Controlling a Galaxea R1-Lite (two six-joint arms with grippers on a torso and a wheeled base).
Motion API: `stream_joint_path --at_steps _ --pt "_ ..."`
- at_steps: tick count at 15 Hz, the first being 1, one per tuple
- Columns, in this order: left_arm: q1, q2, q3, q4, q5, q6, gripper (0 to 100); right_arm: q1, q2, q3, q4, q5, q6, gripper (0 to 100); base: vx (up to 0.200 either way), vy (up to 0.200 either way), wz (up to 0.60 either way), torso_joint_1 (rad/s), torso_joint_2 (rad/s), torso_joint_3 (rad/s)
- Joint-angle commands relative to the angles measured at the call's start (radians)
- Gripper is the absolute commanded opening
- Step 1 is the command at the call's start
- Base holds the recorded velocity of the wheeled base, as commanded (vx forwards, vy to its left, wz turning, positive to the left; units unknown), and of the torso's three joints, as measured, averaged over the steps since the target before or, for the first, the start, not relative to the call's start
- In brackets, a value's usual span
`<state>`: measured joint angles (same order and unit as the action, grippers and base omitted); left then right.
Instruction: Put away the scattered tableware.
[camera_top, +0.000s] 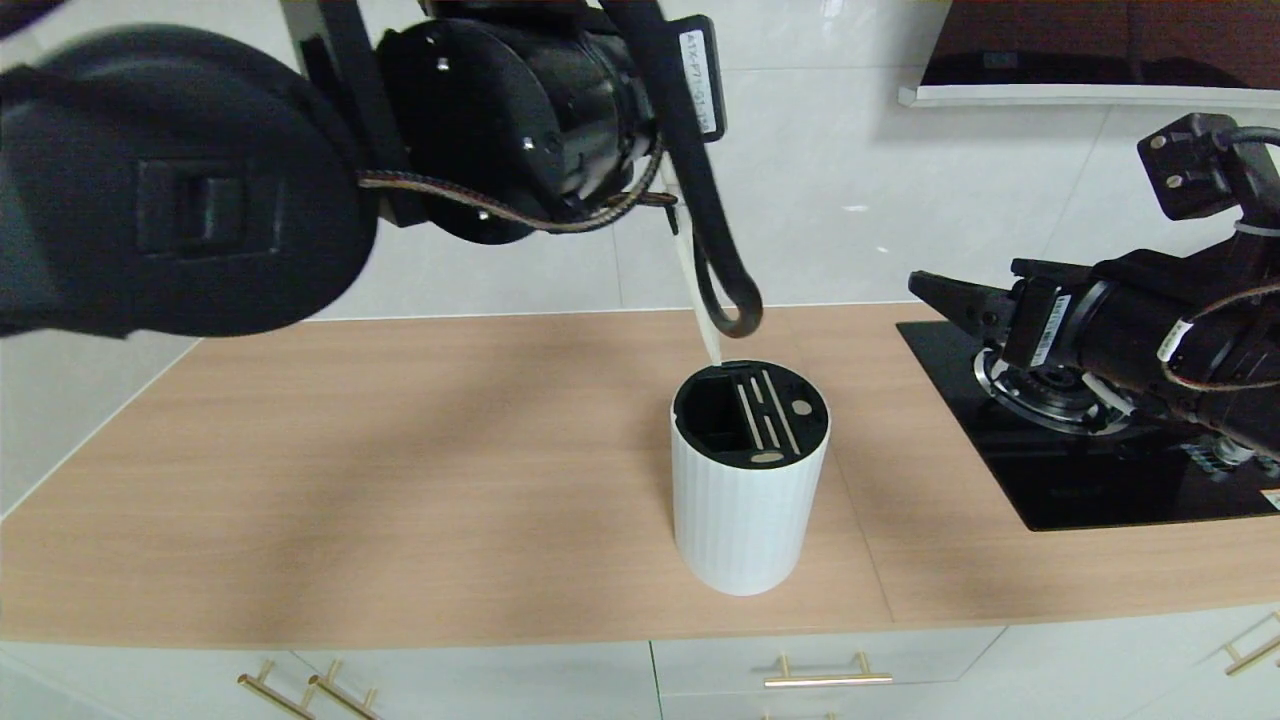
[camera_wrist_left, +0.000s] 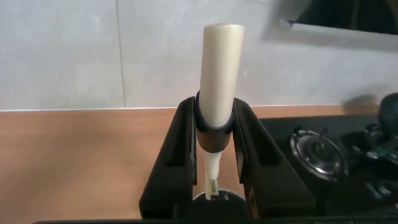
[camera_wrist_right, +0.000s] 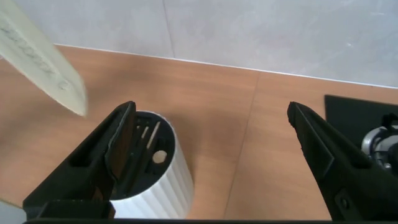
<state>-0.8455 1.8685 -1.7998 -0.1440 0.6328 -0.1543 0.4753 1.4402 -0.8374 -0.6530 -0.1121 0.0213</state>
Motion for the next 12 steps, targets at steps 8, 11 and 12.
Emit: stream_joint_path --at_steps 8,11,12 --pt "-0.049 0.040 0.079 0.001 0.035 -0.025 0 -0.024 0.005 -0.003 0.000 0.005 0.000 100 0.000 0.000 0.00 0.000 0.00 0.000" --pt "-0.049 0.035 0.092 0.001 0.035 -0.041 0 -0.023 0.009 -0.002 0.000 0.005 0.000 100 0.000 0.000 0.00 0.000 0.00 0.000" --pt "-0.049 0.038 0.094 0.001 0.035 -0.044 0 -0.023 0.017 -0.002 0.000 0.005 0.000 100 0.000 0.000 0.00 0.000 0.00 0.000"
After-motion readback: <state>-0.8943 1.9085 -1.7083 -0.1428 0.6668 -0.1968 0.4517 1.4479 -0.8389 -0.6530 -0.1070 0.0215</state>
